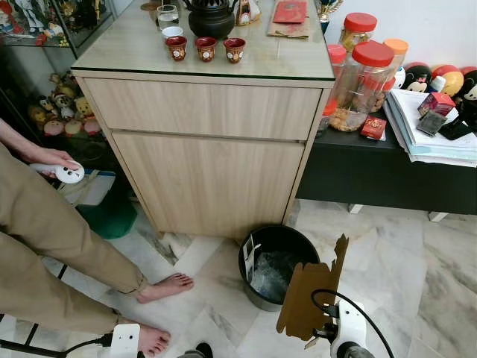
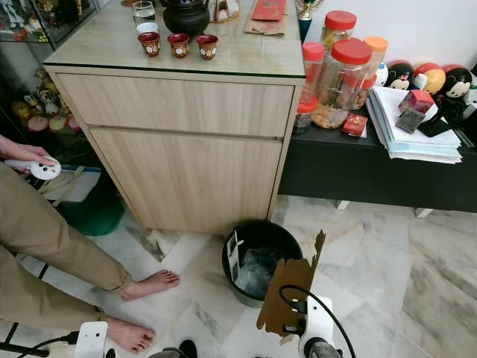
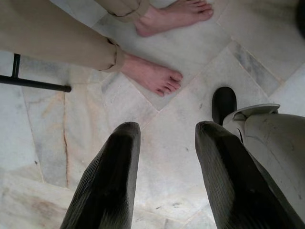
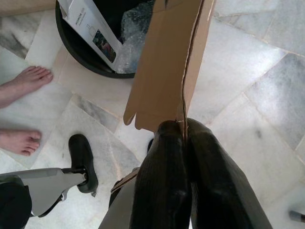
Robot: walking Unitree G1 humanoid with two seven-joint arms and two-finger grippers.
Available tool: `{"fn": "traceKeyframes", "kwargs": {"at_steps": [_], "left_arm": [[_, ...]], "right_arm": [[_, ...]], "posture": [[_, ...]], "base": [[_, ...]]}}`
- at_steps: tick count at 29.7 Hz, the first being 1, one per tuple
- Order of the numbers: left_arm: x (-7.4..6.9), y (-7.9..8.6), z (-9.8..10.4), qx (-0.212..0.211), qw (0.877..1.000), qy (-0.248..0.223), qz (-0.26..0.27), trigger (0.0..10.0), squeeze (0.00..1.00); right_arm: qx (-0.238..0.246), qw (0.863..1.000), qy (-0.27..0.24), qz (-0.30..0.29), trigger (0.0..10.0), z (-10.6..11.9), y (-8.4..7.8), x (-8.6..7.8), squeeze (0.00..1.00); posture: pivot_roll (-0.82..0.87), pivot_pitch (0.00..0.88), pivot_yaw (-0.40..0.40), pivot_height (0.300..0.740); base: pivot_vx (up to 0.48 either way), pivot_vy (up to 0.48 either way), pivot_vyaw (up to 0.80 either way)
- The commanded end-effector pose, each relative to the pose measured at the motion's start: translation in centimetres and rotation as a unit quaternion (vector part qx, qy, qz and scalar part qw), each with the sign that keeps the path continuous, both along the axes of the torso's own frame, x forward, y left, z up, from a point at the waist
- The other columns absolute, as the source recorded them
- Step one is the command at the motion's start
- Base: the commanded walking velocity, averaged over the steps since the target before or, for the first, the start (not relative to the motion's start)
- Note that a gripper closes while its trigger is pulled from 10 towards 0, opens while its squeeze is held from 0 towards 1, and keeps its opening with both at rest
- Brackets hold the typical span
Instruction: Picking trash to rubbish bin
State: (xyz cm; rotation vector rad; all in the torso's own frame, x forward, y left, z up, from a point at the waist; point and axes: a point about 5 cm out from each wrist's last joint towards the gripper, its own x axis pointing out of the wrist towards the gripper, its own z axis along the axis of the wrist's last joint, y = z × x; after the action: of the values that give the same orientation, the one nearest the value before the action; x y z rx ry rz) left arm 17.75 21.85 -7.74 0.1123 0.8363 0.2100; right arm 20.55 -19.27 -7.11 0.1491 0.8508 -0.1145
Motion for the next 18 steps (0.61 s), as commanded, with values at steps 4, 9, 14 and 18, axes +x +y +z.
{"fn": "traceKeyframes", "kwargs": {"at_steps": [4, 9, 14, 18], "left_arm": [[-0.94, 0.14, -0.44, -0.001, 1.000, 0.016, 0.009, 10.0, 0.00], [-0.99, 0.13, -0.47, -0.001, 1.000, 0.016, 0.010, 10.0, 0.00], [-1.01, 0.10, -0.47, -0.001, 1.000, 0.016, 0.009, 10.0, 0.00], [-0.98, 0.04, -0.47, -0.002, 1.000, 0.015, 0.008, 10.0, 0.00]], "right_arm": [[0.003, 1.000, 0.010, -0.012, 10.0, -0.32, -0.10, -0.58, 0.00], [0.001, 1.000, 0.008, -0.012, 10.0, -0.29, -0.16, -0.54, 0.00], [-0.002, 1.000, 0.006, -0.008, 10.0, -0.26, -0.16, -0.52, 0.00], [-0.002, 1.000, 0.006, -0.007, 10.0, -0.26, -0.15, -0.51, 0.00]], "posture": [[0.10, 0.219, -0.022, 0.740], [0.11, 0.215, -0.024, 0.740], [0.11, 0.208, -0.024, 0.740], [0.11, 0.204, -0.023, 0.740]], "base": [[0.254, 0.000, 0.00], [0.256, 0.000, -0.48], [0.257, 0.000, -0.23], [0.256, 0.000, 0.00]]}}
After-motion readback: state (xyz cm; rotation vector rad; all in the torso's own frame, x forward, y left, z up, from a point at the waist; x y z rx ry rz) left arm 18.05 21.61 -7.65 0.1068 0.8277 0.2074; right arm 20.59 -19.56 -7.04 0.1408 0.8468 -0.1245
